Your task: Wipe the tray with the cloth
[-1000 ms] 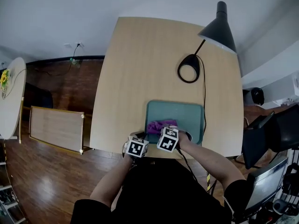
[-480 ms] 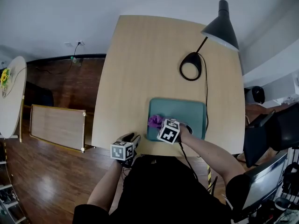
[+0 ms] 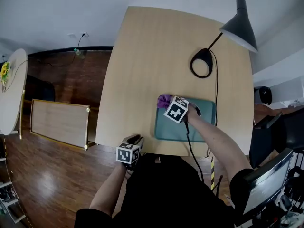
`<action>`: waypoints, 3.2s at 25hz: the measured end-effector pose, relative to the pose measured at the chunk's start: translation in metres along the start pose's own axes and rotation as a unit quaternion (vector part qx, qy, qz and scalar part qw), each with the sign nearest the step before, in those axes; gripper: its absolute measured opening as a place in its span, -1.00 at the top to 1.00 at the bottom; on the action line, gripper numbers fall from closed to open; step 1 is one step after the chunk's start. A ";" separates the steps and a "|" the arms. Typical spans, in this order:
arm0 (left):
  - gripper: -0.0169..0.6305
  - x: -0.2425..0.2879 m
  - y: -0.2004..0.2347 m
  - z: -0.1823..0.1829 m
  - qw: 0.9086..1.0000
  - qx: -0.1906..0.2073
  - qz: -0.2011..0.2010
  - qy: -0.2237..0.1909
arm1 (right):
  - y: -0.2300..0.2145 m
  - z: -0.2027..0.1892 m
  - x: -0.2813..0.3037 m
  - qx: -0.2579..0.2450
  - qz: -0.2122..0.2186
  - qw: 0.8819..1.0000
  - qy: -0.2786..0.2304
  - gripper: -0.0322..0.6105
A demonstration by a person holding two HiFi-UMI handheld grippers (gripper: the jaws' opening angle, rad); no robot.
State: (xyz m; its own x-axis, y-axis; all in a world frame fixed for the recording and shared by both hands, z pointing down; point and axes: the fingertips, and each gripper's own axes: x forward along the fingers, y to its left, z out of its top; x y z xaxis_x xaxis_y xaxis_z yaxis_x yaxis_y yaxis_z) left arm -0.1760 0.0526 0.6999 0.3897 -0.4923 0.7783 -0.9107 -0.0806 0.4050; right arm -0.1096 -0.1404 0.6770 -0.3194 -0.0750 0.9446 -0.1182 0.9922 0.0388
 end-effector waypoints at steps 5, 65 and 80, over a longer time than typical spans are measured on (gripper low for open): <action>0.61 0.001 0.005 -0.003 1.000 0.000 -0.003 0.001 | 0.093 -0.022 -0.004 -0.054 0.046 0.997 0.007 0.71; 0.52 -0.159 -0.103 0.064 0.969 0.035 0.043 -0.242 | 0.085 -0.333 -0.299 0.553 -0.231 0.661 -0.451 0.41; 0.58 -0.326 -0.263 0.011 0.846 0.276 -0.084 -0.447 | 0.285 -0.126 -0.406 0.288 -0.341 0.735 -0.510 0.57</action>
State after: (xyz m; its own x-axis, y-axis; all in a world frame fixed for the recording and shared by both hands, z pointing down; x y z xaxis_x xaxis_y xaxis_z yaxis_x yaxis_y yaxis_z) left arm -0.0653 0.2253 0.3345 0.4861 -0.8728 -0.0435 -0.8737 -0.4864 -0.0045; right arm 0.1048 0.1855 0.3455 -0.5050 -0.8628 0.0232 -0.8630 0.5043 -0.0319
